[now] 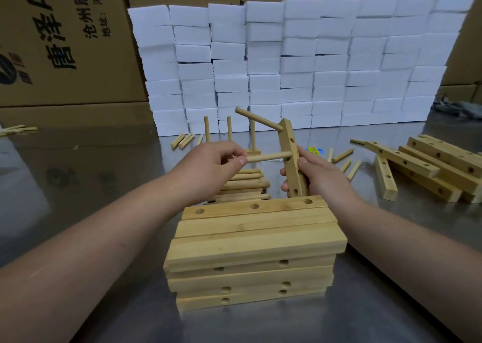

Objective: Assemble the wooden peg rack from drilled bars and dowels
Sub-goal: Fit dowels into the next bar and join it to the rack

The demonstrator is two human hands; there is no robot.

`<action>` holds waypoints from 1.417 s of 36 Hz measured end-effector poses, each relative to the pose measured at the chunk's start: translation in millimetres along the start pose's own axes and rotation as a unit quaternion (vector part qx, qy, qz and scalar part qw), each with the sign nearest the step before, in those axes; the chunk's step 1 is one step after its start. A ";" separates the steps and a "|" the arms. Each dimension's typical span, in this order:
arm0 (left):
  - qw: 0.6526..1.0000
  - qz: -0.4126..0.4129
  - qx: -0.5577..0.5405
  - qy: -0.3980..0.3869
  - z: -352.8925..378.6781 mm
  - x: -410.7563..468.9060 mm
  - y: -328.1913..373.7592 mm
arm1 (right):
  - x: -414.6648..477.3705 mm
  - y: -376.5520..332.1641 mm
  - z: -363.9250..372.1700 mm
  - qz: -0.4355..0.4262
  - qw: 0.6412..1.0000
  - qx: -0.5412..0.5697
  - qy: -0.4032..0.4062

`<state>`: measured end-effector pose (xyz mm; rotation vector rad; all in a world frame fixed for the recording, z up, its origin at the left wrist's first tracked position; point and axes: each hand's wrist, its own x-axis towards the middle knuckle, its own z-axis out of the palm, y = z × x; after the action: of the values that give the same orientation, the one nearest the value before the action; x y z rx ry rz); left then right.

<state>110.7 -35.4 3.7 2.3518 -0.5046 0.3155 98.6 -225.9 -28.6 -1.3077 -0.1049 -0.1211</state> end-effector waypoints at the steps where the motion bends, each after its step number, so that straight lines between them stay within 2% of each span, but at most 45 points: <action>1: 1.000 0.002 0.001 -0.001 -0.4 -0.3 0.4 | -0.1 0.1 -0.2 0.000 1.000 -0.002 -0.001; 17: 0.999 0.006 0.031 0.007 -1.7 -2.4 1.5 | -3.6 -5.0 3.6 -0.009 0.999 -0.036 0.006; 27: 0.995 0.080 0.048 0.027 -4.3 -5.4 11.3 | -12.5 -11.1 9.1 -0.072 0.992 -0.098 -0.011; 30: 0.993 0.088 0.065 0.034 -4.8 -6.5 11.9 | -14.3 -9.9 10.3 -0.081 0.991 -0.100 -0.023; 36: 0.992 0.094 0.076 0.032 -5.5 -6.9 14.6 | -11.7 -10.5 4.8 -0.122 0.976 -0.173 -0.043; 47: 0.999 0.028 0.015 -0.004 -4.1 -3.3 15.0 | -9.1 -10.2 4.7 -0.117 0.973 -0.185 -0.070; 51: 0.999 -0.015 -0.042 -0.024 -3.4 -2.1 11.2 | -8.6 -10.5 5.6 -0.129 0.971 -0.193 -0.065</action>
<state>103.7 -40.1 12.0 2.2870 -0.4949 0.2206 88.5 -222.9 -18.4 -1.6865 -0.3789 -0.2891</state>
